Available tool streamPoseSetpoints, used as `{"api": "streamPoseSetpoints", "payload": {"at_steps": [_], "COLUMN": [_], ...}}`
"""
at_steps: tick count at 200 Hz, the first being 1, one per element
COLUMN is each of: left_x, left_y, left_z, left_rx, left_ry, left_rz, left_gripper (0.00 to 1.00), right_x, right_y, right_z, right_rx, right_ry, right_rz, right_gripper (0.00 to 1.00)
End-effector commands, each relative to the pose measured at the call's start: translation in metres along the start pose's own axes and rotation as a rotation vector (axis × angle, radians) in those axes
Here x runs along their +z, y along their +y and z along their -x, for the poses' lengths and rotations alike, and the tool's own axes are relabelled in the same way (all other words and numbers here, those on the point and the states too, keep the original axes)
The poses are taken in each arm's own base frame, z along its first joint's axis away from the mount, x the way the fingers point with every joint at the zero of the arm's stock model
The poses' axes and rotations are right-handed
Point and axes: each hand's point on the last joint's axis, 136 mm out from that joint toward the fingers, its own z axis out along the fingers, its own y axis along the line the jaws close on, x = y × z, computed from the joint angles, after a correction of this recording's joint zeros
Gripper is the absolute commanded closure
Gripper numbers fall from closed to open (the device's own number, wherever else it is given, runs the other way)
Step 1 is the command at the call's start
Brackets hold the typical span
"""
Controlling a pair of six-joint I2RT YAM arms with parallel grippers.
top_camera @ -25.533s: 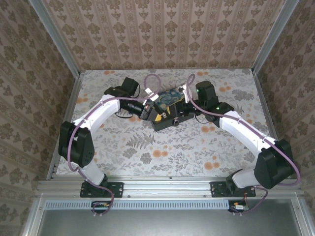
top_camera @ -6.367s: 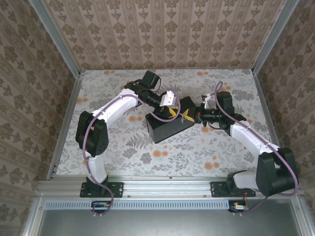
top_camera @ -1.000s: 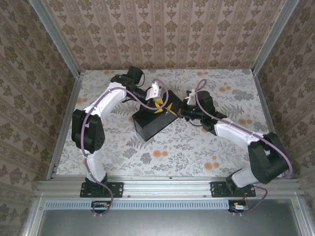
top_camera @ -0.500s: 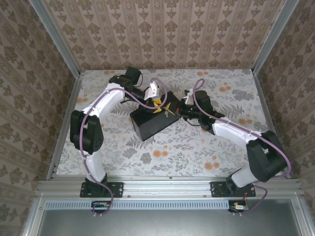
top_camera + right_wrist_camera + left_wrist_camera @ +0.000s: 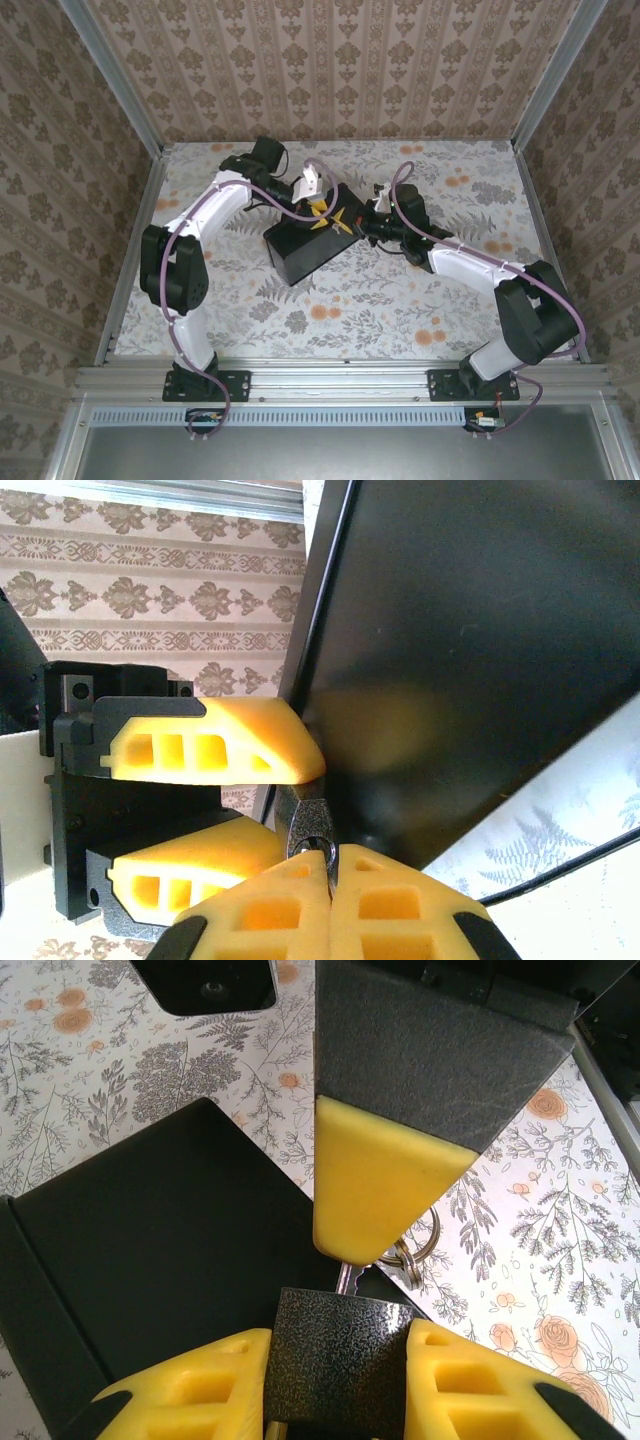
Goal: Unlock the padlock with the key
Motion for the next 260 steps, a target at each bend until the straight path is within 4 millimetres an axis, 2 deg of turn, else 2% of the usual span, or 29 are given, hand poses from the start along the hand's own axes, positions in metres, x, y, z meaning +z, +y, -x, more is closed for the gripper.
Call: {"api": "streamPoseSetpoints", "payload": {"at_steps": [1, 10, 31, 37, 59, 87, 110, 141, 144, 153, 222, 260], "left_x": [0.045, 0.046, 0.045, 0.044, 0.042, 0.041, 0.041, 0.039, 0.039, 0.037, 0.031, 0.031], "left_y": [-0.017, -0.015, -0.013, -0.012, -0.013, -0.013, -0.012, -0.008, -0.007, -0.005, -0.001, -0.001], "left_z": [0.015, 0.014, 0.011, 0.011, 0.009, 0.009, 0.009, 0.005, 0.004, 0.003, 0.002, 0.002], "left_rx": [0.014, 0.010, 0.002, 0.002, -0.004, -0.002, -0.005, -0.010, -0.012, -0.013, -0.016, -0.019], "left_ry": [-0.080, -0.077, -0.070, -0.069, -0.067, -0.067, -0.066, -0.052, -0.050, -0.050, -0.057, -0.056], "left_rz": [-0.112, -0.107, -0.100, -0.097, -0.096, -0.093, -0.092, -0.077, -0.073, -0.065, -0.050, -0.050], "left_gripper": [0.85, 0.86, 0.86, 0.86, 0.86, 0.86, 0.86, 0.87, 0.87, 0.87, 0.87, 0.87], "right_x": [0.001, 0.000, -0.007, -0.008, -0.014, -0.018, -0.023, -0.033, -0.039, -0.044, -0.077, -0.078], "right_y": [0.058, 0.055, 0.044, 0.039, 0.029, 0.031, 0.019, -0.004, 0.002, -0.002, -0.022, -0.007], "right_z": [-0.082, -0.080, -0.074, -0.072, -0.063, -0.057, -0.051, -0.043, -0.042, -0.040, -0.018, -0.007], "right_rx": [-0.136, -0.132, -0.127, -0.125, -0.118, -0.122, -0.109, -0.078, -0.092, -0.088, -0.067, -0.126], "right_ry": [0.303, 0.301, 0.286, 0.277, 0.241, 0.227, 0.208, 0.193, 0.183, 0.177, 0.106, 0.087], "right_rz": [0.216, 0.213, 0.192, 0.178, 0.155, 0.158, 0.119, 0.051, 0.062, 0.041, -0.039, -0.021], "right_gripper": [1.00, 0.99, 0.79, 0.77, 0.77, 0.78, 0.76, 0.63, 0.61, 0.58, 0.56, 0.68]}}
